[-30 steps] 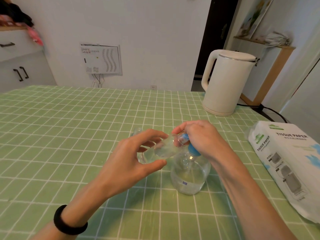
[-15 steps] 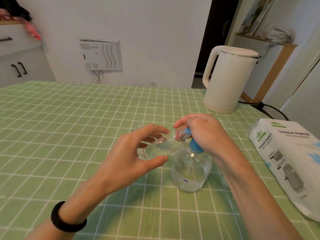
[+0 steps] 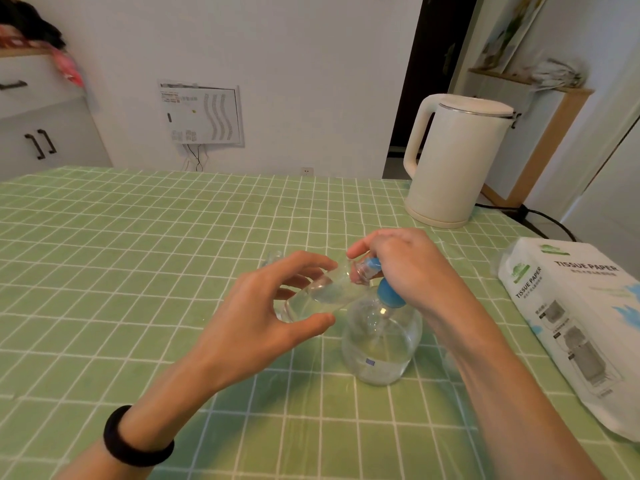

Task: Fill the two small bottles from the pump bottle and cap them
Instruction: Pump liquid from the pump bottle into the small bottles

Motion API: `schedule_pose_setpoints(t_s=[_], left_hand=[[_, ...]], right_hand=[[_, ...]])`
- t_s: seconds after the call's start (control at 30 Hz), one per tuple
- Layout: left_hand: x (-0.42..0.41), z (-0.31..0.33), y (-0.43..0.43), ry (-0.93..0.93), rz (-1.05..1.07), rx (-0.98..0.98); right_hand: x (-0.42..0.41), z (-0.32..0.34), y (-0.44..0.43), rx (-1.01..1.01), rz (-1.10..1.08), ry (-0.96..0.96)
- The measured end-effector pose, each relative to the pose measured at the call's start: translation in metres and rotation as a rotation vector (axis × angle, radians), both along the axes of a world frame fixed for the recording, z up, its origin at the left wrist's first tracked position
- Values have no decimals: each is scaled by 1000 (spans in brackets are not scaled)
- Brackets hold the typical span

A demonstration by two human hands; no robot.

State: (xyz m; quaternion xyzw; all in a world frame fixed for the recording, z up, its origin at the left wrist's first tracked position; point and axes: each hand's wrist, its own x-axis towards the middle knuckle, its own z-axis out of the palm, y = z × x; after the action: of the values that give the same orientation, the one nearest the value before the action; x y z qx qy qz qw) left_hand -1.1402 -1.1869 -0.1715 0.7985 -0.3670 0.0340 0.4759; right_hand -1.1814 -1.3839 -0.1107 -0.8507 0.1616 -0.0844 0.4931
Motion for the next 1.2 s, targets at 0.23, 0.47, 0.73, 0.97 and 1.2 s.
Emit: schedule_pose_setpoints(t_s=[0.23, 0.47, 0.73, 0.97, 1.2], left_hand=[[1, -1, 1, -4, 1, 20], [-1, 1, 2, -14, -2, 19], [1, 0, 0, -1, -8, 14], [-1, 0, 1, -10, 2, 24], [-2, 2, 0, -2, 3, 7]], right_hand=[[-2, -4, 5, 61, -7, 30], [-2, -2, 4, 32, -14, 17], [0, -1, 3, 19, -19, 6], [-4, -2, 6, 58, -19, 28], [-2, 0, 3, 38, -11, 5]])
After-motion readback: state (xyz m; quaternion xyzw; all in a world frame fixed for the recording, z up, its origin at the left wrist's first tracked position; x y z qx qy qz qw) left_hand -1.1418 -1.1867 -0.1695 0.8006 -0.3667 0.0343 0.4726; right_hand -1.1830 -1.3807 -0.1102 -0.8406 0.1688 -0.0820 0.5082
